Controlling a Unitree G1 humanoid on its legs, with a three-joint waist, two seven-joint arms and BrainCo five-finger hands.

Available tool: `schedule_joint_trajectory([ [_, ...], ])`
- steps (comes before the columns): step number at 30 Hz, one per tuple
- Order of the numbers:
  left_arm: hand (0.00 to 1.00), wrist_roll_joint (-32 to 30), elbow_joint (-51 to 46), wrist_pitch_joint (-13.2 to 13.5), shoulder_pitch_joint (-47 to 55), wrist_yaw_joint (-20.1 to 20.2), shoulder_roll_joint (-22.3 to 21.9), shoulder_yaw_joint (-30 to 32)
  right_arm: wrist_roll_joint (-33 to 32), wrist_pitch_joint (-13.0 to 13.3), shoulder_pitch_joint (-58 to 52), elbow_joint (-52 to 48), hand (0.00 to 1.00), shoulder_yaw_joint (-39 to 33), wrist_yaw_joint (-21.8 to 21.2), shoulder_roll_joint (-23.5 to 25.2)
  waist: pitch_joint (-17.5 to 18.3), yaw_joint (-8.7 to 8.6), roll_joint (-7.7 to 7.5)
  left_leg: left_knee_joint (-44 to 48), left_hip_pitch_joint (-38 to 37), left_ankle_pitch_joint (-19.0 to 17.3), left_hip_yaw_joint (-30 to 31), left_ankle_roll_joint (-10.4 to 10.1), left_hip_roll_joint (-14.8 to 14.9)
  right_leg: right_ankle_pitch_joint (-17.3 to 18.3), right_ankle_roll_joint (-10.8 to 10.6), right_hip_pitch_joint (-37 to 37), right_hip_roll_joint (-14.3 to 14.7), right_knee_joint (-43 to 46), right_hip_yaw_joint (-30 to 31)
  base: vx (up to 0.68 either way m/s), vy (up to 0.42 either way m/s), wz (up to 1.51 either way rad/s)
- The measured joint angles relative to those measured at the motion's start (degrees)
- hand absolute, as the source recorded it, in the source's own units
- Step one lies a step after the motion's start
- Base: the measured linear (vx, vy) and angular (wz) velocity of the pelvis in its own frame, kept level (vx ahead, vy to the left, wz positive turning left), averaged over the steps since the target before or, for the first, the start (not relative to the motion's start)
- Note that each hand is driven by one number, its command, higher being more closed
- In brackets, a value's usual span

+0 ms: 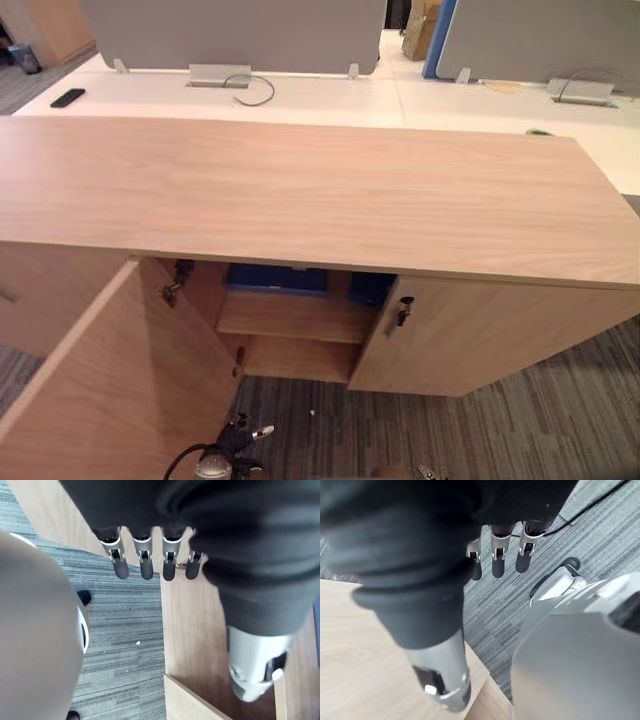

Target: Walk over to the cabinet, pick up the folder, carry it to the office cabinet, place the folder inside the office cabinet, then close the office cabinet door

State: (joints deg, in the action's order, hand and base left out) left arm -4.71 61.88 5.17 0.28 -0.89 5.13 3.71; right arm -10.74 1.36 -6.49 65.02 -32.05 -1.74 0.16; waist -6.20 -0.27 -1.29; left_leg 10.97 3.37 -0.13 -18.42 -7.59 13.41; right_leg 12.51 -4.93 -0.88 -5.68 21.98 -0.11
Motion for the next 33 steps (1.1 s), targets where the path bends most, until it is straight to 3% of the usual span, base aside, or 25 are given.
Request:
schedule_joint_trajectory([
  [5,0.00,1.52,0.27,0.58,0.00,0.12,0.05,0.26,0.93,0.29,-1.32,0.03,0.00,0.81,-0.09,0.02,0.00,-0.23,0.12,-0.74,-0.15,3.70,0.82,-0.35,4.71,0.09,0.24,4.92,4.69,-3.63,-4.37,-0.11,-0.199,0.46],
  [8,0.00,4.34,-0.87,0.93,-0.19,0.20,0.15,-1.23,3.02,0.55,-1.39,0.44,0.00,0.00,-0.30,-0.11,-0.85,-0.51,0.29,-0.67,2.78,6.45,1.75,1.16,5.63,0.32,1.01,5.03,5.86,-3.96,-7.22,-0.18,-0.113,0.63],
  [9,0.00,5.24,-1.62,0.96,-0.67,0.28,0.23,-2.05,3.06,0.54,-1.56,0.63,0.00,-0.80,-0.31,0.00,-1.51,-0.69,0.15,0.21,3.81,5.59,-2.23,3.85,6.48,0.58,2.48,5.04,5.51,-4.59,-9.28,-0.16,-0.030,0.51],
  [10,0.00,6.61,-2.68,1.12,-1.11,0.65,0.72,-2.59,3.21,0.54,-1.57,1.05,0.00,-1.85,-0.31,0.01,-2.00,-0.40,-0.41,6.03,5.26,2.13,-11.06,7.95,9.60,1.29,4.86,4.84,4.77,-6.36,-10.66,-0.14,-0.020,0.40],
  [11,0.00,7.28,-3.06,1.15,-1.15,0.76,0.72,-2.91,3.29,0.54,-1.62,1.08,0.00,-1.96,-0.32,-0.23,-2.19,-0.60,-0.13,9.91,6.26,-0.03,-15.04,9.51,11.56,1.83,5.62,4.96,4.59,-7.26,-10.79,-0.10,-0.002,0.32],
  [12,0.00,8.41,-3.13,1.17,-1.19,1.21,-0.03,-4.00,3.72,0.47,-1.90,1.02,0.00,-2.36,-0.31,-1.35,-3.33,-1.32,1.41,16.72,6.95,-2.65,-20.50,10.62,14.80,2.04,5.51,5.24,4.37,-7.18,-12.28,-0.10,0.057,0.56],
  [13,0.00,10.18,-3.41,1.17,-0.67,2.15,-0.92,-6.18,4.15,0.37,-3.14,0.99,0.00,-2.84,-0.31,-2.42,-3.31,-2.36,3.19,18.08,6.25,-3.15,-24.52,10.98,14.60,2.92,4.28,5.18,3.81,-6.11,-14.05,-0.11,0.087,0.75],
  [14,0.00,11.01,-3.89,1.16,-0.31,2.70,-0.92,-7.32,4.17,0.20,-3.76,1.15,0.00,-3.15,-0.24,-2.42,-3.36,-2.75,3.49,17.24,6.41,-2.61,-24.59,9.60,13.65,3.71,3.87,5.09,3.37,-5.38,-14.86,-0.13,0.125,1.06],
  [15,0.00,13.19,-5.30,1.18,0.01,3.89,-0.99,-8.87,4.17,-0.18,-4.30,1.77,0.00,-4.73,-0.27,-2.35,-3.70,-3.09,3.18,13.93,6.54,-2.40,-24.82,9.94,10.18,4.82,3.51,5.13,1.43,-5.55,-16.51,-0.10,0.129,1.26],
  [16,0.00,15.45,-5.66,1.12,0.01,5.24,-0.95,-9.27,4.16,-0.16,-4.37,2.73,0.00,-6.58,-0.29,-2.24,-3.44,-3.81,2.57,12.26,6.25,-4.53,-29.38,11.01,8.77,4.61,3.68,5.42,0.37,-8.01,-17.19,-0.07,0.125,1.32],
  [18,0.00,18.66,-5.59,1.00,-0.13,6.63,-0.46,-9.27,4.11,-0.26,-4.43,3.74,0.00,-8.80,-0.32,-1.53,-3.57,-4.39,2.83,16.47,5.78,-5.79,-33.45,12.51,10.11,2.25,3.52,6.34,-0.45,-9.63,-20.11,0.05,0.100,1.27],
  [19,0.00,20.99,-4.95,0.73,0.05,7.83,0.21,-9.48,4.05,-0.29,-4.39,3.70,0.00,-10.73,-0.36,-1.15,-3.44,-4.88,4.04,17.85,5.58,-6.24,-33.88,10.13,10.81,1.86,2.73,8.13,-0.41,-9.44,-22.80,0.12,0.116,1.37],
  [22,0.00,23.43,-4.52,0.11,0.65,9.71,2.00,-9.56,4.04,-0.28,-3.21,2.98,0.00,-14.63,-0.77,0.32,-3.85,-4.28,3.53,14.49,5.10,-5.40,-30.80,10.64,6.55,-0.30,3.89,10.38,-1.57,-10.35,-23.22,0.09,0.142,0.83],
  [23,0.00,23.53,-3.86,-0.34,1.19,10.57,2.65,-9.43,3.98,-0.40,-2.14,2.73,0.00,-16.31,-1.10,0.23,-3.59,-3.63,3.42,10.04,3.87,-3.95,-30.48,10.94,2.96,-1.67,3.95,10.60,-2.90,-10.88,-23.12,0.06,0.189,0.51],
  [25,0.00,24.16,-2.56,-0.97,1.18,11.02,3.09,-9.05,3.77,-0.54,-1.07,2.39,0.00,-16.29,-1.28,0.12,-2.86,-3.59,3.56,3.51,2.77,-1.16,-30.60,11.22,-1.23,-3.44,3.60,10.25,-4.27,-11.84,-23.09,0.02,0.168,0.25],
  [26,0.00,25.41,-1.15,-1.36,1.11,11.47,3.24,-7.84,2.86,-0.79,0.00,2.19,0.00,-16.26,-1.52,0.29,-2.58,-3.60,3.67,-3.60,0.99,2.12,-30.81,11.42,-4.75,-5.14,3.14,10.14,-4.78,-12.82,-23.05,0.00,0.149,0.09],
  [29,0.00,26.07,1.22,-1.97,1.01,11.56,2.98,-3.69,2.77,-1.34,0.22,2.08,0.00,-16.30,-1.65,0.87,-2.24,-3.55,3.63,-12.66,-1.58,6.17,-30.49,11.50,-8.42,-6.59,2.06,10.29,-4.82,-13.40,-23.08,-0.09,0.066,0.05],
  [33,0.00,27.18,2.15,-2.38,0.92,11.35,3.03,1.81,2.83,-1.39,0.14,2.02,0.00,-16.29,-1.65,0.76,-2.10,-3.52,3.78,-15.96,-2.50,7.45,-29.96,11.49,-9.94,-6.55,2.06,10.43,-4.94,-13.55,-23.06,-0.11,-0.049,0.05],
])
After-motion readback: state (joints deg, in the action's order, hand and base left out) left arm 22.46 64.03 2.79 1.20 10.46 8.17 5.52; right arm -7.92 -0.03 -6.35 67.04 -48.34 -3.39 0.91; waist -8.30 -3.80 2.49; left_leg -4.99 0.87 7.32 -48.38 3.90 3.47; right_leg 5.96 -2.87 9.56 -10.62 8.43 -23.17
